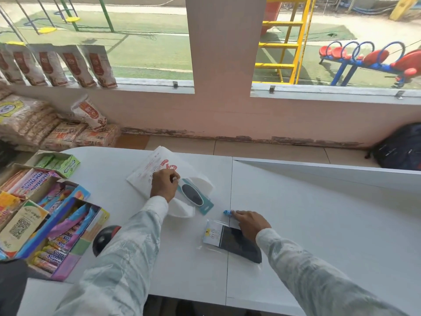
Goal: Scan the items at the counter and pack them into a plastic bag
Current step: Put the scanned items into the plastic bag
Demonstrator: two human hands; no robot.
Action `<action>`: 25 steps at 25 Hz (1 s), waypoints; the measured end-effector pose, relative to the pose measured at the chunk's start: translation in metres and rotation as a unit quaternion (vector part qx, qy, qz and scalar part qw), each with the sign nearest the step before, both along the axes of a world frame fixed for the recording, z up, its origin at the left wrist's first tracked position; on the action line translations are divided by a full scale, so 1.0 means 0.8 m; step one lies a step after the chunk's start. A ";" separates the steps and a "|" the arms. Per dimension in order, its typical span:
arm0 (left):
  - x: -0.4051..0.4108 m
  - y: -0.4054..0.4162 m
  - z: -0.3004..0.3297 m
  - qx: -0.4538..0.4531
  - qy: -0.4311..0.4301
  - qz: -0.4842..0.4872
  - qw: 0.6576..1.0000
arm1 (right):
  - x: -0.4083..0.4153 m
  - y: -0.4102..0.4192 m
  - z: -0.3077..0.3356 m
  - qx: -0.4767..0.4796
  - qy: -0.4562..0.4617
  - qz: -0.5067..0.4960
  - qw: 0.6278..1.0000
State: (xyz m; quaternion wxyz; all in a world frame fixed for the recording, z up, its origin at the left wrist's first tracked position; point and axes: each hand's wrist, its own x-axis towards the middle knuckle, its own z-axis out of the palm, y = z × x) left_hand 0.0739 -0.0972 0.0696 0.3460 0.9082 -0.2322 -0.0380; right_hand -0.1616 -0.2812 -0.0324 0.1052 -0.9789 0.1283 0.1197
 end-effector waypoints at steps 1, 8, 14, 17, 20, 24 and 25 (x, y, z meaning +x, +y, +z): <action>-0.001 0.001 0.001 0.001 0.000 0.001 1.000 | 0.001 0.002 -0.001 -0.003 0.001 -0.014 1.000; 0.000 0.002 0.000 0.005 -0.003 -0.008 1.000 | 0.075 0.062 0.018 0.009 -0.132 -0.002 0.991; 0.008 0.009 -0.004 -0.010 0.003 0.001 1.000 | 0.213 0.108 0.083 0.104 -0.219 -0.120 0.963; 0.014 0.013 -0.012 -0.012 0.008 0.015 1.000 | 0.172 0.100 0.084 0.078 -0.229 -0.051 0.969; 0.007 0.010 -0.019 -0.009 0.016 0.009 1.000 | 0.073 0.091 0.038 0.040 -0.191 0.052 0.979; -0.003 0.005 -0.027 -0.005 0.016 0.000 1.000 | -0.022 0.076 -0.021 -0.036 -0.124 0.146 0.981; -0.004 0.005 -0.027 0.000 0.018 0.000 1.000 | -0.031 0.075 -0.026 -0.053 -0.115 0.151 0.980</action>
